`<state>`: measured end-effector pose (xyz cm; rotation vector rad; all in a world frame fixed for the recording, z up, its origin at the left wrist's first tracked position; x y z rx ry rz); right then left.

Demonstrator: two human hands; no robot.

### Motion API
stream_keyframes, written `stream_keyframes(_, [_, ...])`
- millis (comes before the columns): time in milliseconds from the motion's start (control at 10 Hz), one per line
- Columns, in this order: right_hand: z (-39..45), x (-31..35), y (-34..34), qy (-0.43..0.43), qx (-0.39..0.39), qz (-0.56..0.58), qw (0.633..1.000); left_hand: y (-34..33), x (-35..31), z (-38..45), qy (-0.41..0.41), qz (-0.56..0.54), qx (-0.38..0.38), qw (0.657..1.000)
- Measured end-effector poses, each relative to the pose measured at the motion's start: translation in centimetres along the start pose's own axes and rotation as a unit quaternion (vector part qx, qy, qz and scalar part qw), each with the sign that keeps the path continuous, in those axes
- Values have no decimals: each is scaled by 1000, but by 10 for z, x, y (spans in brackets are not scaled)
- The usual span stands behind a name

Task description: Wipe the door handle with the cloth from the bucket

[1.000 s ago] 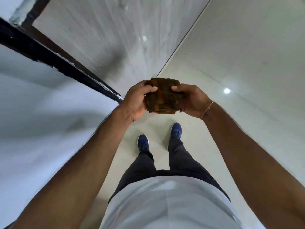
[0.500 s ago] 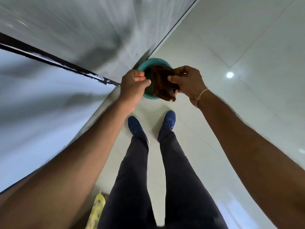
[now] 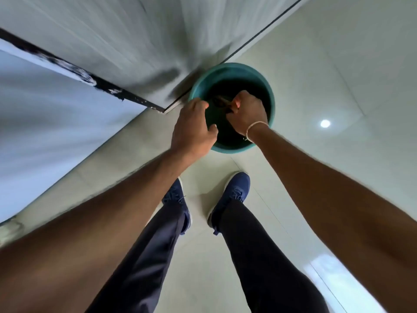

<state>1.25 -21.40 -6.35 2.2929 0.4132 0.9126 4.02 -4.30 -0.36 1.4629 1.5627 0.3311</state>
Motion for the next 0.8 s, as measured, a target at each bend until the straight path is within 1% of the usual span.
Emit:
stream_keyframes(100, [41,-11,-32,38,22,-99,994,-16,19,20,-13,33,-7,999])
stream_keyframes(200, [71,-19,-62,80,9,-183,980,-29,32,29,-25,34,-10,999])
stream_keyframes(300, [86,-33,-89,98,21,-213,972,-38,39,29,-36,21,-10,999])
stream_keyframes(400, [84,-41,-100,78,73,-192,976,-42,42,30,-28,16,-2,999])
stream_keyframes(500, [68,-38,-94,66,78,-162,982,-38,38,28,-23,13,13,1000])
stream_keyframes(600, [38,-23,-73,72,53,-108,990,-25,32,25,-19,20,27,999])
stream_keyframes(800, [-36,12,-10,83,-9,-70,994,14,6,-4,-53,29,15,998])
Point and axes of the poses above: each hand's wrist, its own z-axis towards the middle knuckle, its own y-axis out of the back of the hand, x = y × z, the point moved 1 cm from there along z, towards the middle knuckle, and after that the axes turned 9 degrees about z, right-handed, at the moved point
